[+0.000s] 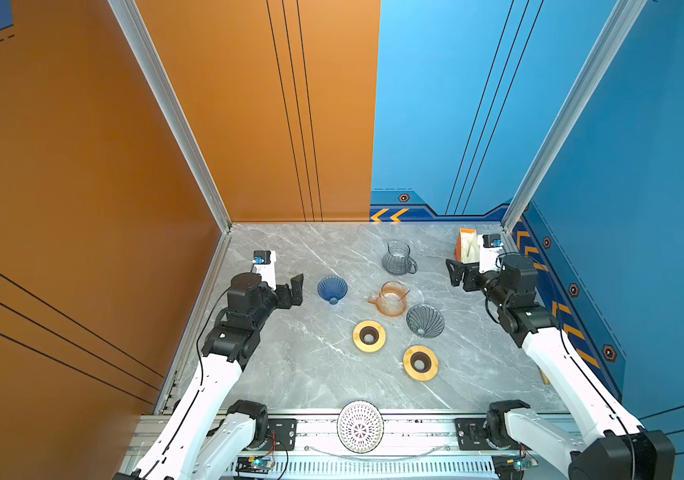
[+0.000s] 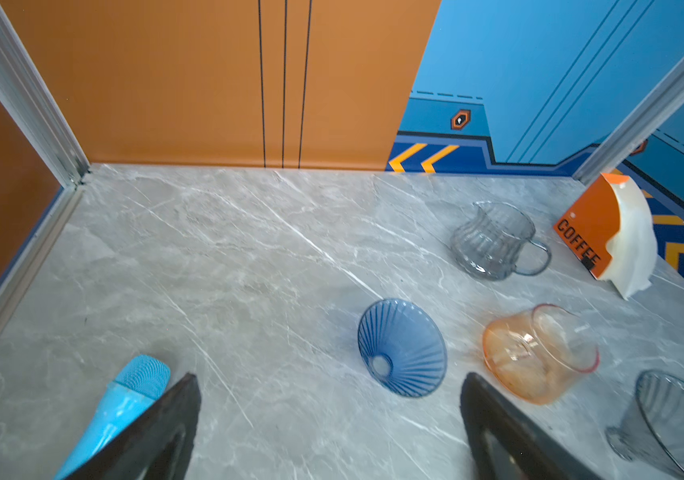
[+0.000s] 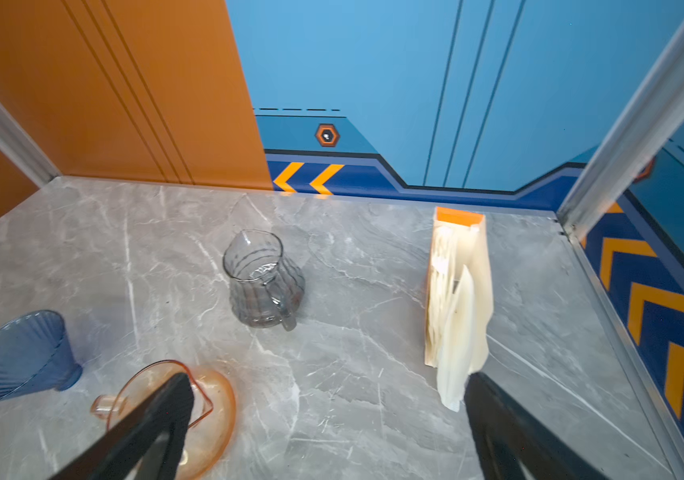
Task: Place the coffee filter in the dripper
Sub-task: 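Reach the left gripper to the nearer bamboo stand while the right arm advances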
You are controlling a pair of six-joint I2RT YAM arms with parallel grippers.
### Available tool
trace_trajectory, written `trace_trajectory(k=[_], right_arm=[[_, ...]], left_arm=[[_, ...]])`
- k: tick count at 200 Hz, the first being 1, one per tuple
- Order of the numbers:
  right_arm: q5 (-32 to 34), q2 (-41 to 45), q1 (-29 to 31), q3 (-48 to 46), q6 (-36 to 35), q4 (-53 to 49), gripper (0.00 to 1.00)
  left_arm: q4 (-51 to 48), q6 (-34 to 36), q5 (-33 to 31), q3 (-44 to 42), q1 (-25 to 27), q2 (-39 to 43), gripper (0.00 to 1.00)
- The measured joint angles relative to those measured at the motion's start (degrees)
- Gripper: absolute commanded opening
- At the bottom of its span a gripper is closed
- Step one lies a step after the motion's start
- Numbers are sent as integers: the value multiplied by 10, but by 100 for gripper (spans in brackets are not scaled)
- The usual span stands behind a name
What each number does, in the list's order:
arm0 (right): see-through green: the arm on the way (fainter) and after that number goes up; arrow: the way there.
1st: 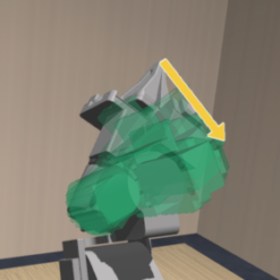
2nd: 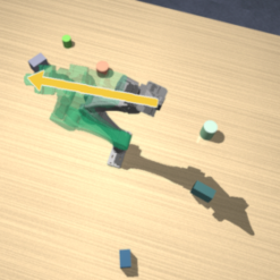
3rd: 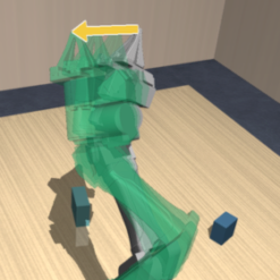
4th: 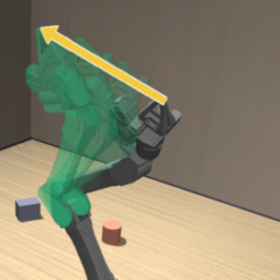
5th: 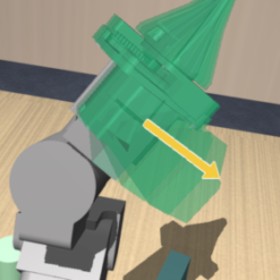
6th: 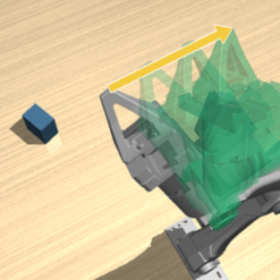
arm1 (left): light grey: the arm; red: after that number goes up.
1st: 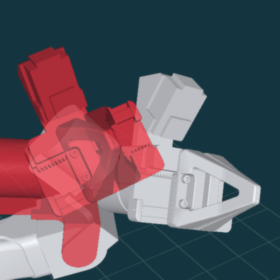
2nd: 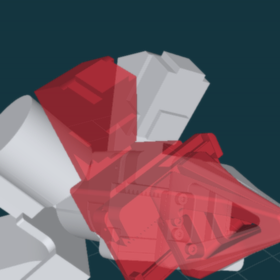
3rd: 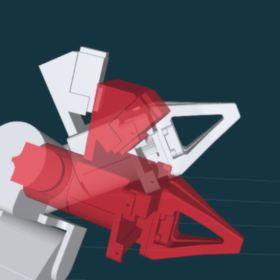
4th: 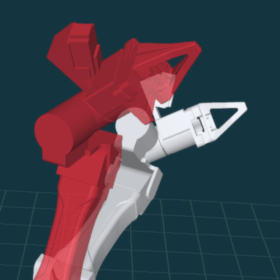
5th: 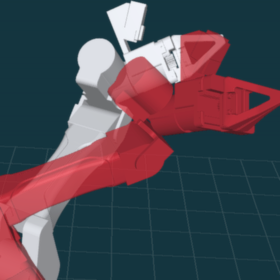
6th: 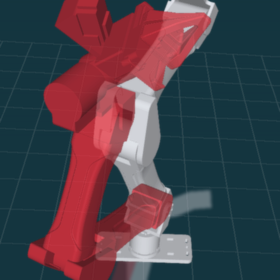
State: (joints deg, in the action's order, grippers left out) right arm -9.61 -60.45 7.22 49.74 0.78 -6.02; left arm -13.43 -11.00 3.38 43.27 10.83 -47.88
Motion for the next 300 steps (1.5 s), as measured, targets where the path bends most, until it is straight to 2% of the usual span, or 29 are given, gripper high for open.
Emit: trace_trajectory(k=[49, 83, 132, 175, 180, 202, 251, 300], right_arm=[[-40, -38, 54, 67, -41, -86, 100], [-48, -66, 97, 71, -59, -121, 100], [-39, -70, 151, 54, -86, -128, 100], [-25, -52, 179, -10, -91, -113, 100], [-24, -50, 180, -15, -91, -110, 100], [-22, -42, 183, -27, -91, -100, 100], [-21, -37, 191, -37, -91, -98, 100], [-15, -34, 191, -37, -96, -98, 100]], left_arm=[[-83, -78, 58, -7, 36, 15, 99], [-99, -144, 81, -40, 93, 13, 99], [-94, -222, 94, -89, 174, -5, 94], [-3, -308, 98, -165, 220, -14, 88], [9, -317, 99, -172, 223, -17, 83], [53, -345, 102, -190, 234, -41, 82], [163, -395, 122, -206, 245, -134, 82], [236, -429, 147, -207, 260, -235, 76]])
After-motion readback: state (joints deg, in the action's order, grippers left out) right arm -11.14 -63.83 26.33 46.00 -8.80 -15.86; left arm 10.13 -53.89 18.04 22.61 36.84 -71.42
